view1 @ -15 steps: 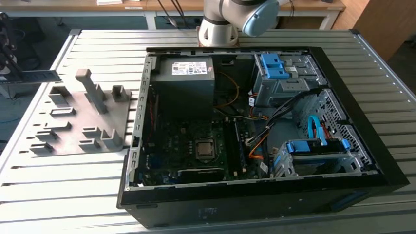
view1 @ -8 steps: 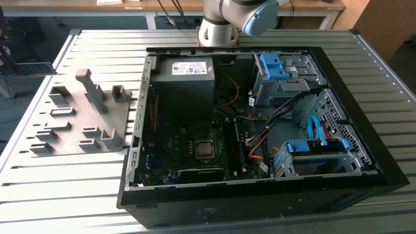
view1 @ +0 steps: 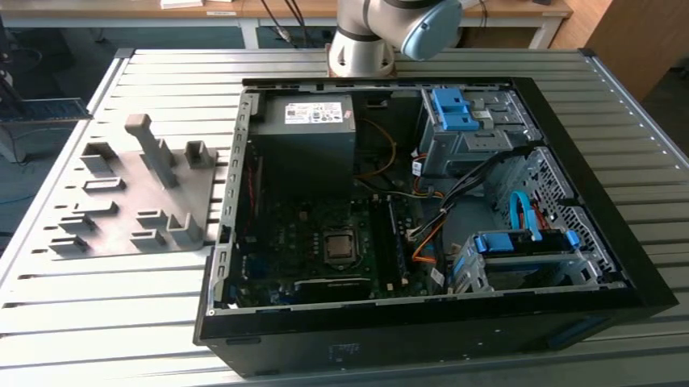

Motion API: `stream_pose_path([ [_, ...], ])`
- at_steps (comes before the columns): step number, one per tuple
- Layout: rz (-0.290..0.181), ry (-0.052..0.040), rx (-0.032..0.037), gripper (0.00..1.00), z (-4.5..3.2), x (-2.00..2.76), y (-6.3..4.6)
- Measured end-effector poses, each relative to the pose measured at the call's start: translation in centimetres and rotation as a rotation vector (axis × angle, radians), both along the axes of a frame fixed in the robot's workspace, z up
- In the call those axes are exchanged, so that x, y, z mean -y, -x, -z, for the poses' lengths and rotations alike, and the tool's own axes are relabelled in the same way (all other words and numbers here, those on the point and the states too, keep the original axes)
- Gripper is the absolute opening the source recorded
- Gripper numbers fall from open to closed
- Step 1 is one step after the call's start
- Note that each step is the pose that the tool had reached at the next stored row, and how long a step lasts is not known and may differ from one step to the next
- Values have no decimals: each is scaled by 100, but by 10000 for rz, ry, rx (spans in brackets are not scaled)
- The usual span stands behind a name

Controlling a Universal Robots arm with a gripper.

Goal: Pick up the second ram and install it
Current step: 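Pick up the second ram and move it above second insertion slot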

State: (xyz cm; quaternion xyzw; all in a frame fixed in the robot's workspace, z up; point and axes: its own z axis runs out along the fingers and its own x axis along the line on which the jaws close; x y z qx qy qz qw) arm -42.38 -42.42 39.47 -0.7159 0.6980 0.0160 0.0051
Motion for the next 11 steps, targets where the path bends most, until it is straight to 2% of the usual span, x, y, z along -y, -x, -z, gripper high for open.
stream_pose_path([
  [6, -3, -1, -3, 14, -2, 1, -26],
  [11, 0, -2, -6, 14, 0, 0, -203],
])
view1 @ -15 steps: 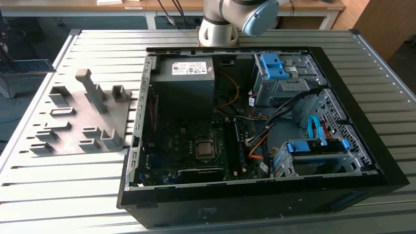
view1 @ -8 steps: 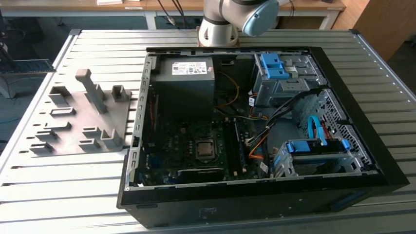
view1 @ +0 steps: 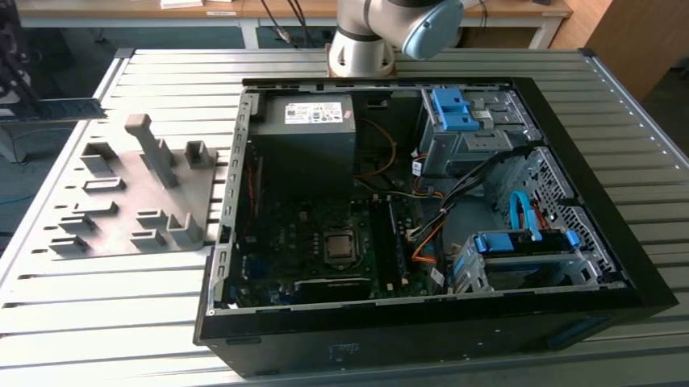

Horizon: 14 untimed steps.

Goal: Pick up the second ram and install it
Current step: 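Pick up the second ram and move it above second insertion slot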

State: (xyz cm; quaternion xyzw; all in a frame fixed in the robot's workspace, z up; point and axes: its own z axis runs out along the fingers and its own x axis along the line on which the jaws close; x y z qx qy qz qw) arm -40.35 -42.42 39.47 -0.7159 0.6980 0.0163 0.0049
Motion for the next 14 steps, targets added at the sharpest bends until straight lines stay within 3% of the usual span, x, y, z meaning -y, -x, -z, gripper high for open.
stream_pose_path([
  [14, 0, 0, -24, 14, 4, 0, -607],
])
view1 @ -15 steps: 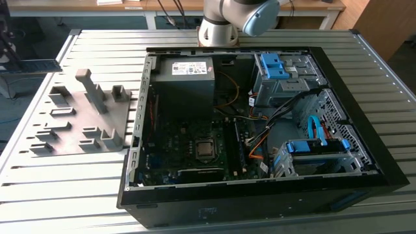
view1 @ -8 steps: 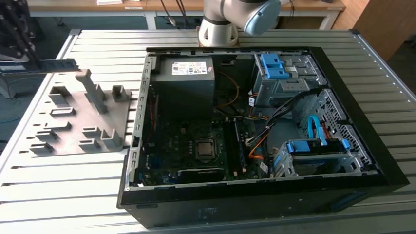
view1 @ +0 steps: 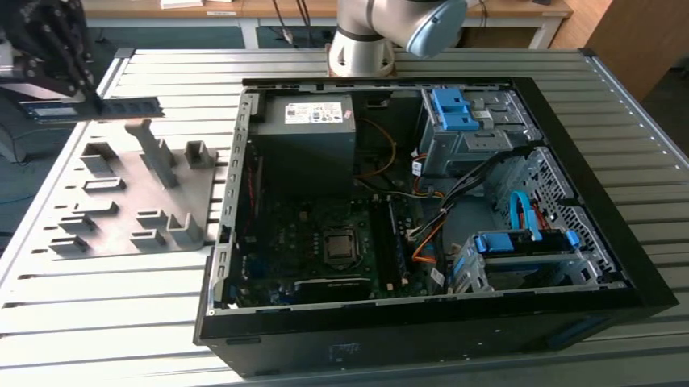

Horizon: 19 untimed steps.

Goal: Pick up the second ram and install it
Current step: 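Pick up the second ram and move it above second insertion slot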

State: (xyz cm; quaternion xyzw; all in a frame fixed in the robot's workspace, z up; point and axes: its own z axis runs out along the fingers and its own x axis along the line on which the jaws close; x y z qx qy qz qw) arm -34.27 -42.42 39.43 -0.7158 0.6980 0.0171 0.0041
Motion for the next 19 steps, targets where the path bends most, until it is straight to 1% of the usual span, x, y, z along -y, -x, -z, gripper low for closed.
stream_pose_path([
  [4, 0, 0, -3, 14, 1, 0, -146],
  [19, 0, 0, -6, 14, 4, 0, -599],
])
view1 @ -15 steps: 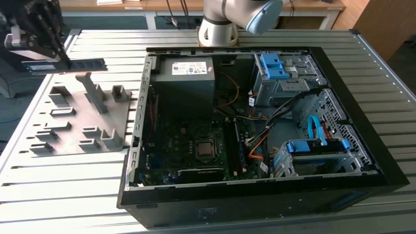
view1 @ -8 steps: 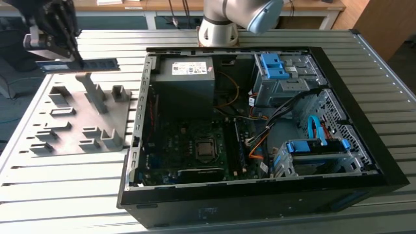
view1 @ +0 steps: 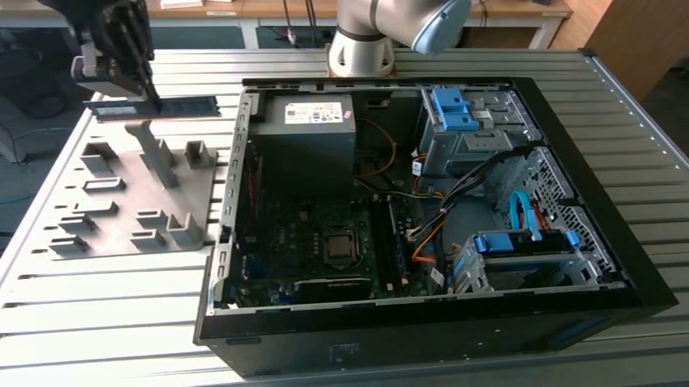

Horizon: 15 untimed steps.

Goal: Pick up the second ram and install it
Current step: 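Pick up the second ram and move it above second insertion slot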

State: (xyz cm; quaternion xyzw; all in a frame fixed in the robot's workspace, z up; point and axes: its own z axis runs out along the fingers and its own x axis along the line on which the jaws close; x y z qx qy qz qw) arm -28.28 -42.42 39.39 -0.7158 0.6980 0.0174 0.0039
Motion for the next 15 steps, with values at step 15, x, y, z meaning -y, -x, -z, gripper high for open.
stream_pose_path([
  [15, 0, 1, -3, 14, 1, 0, -426],
])
